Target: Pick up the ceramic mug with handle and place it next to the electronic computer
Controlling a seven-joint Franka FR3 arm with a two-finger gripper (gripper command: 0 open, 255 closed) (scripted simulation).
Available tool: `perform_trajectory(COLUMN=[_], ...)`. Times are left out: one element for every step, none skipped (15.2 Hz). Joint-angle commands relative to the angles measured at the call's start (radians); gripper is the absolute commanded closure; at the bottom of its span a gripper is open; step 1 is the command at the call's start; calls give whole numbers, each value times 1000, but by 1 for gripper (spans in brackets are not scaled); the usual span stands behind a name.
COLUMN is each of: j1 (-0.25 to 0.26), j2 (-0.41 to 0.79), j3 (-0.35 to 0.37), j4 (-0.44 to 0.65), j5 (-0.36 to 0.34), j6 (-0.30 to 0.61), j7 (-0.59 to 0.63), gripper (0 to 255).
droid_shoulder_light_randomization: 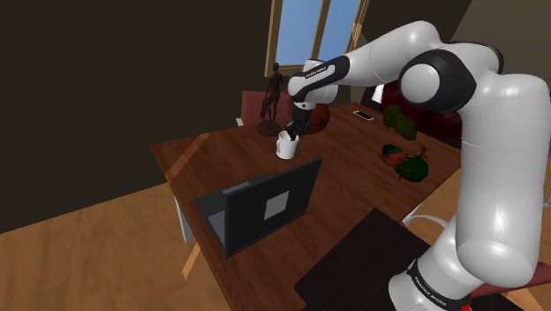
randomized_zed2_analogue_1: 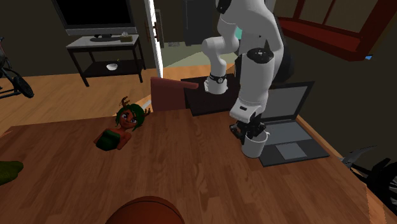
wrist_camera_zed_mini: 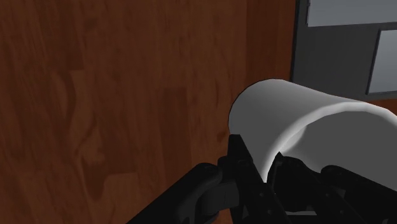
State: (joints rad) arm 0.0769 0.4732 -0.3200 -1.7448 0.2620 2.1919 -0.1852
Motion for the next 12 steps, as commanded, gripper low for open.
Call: perform_trajectory(j1=[-2,-4,-5,-6,-8,-9,-10,-12,-13,-15,-17,-18], j2=[15,22,30,37,45,53,61,69,77,86,94,103], j3=[4,6,8,10,12,14,16,19,21,23,26,28], j4=[-5,-8,-11,-13,-16,-18,-20,-21,-23,-24,-25,-26], j5=[7,10,14,18,21,25,28,32,36,40,43,47], j6=[20,30,39,49,59,69,78,88,97,106,116,125], j7=[-5,-8,-11,-13,-16,-19,-22,-24,-27,-30,-33,-36], gripper=[255,255,255,255,255,255,255,255,255,255,255,255])
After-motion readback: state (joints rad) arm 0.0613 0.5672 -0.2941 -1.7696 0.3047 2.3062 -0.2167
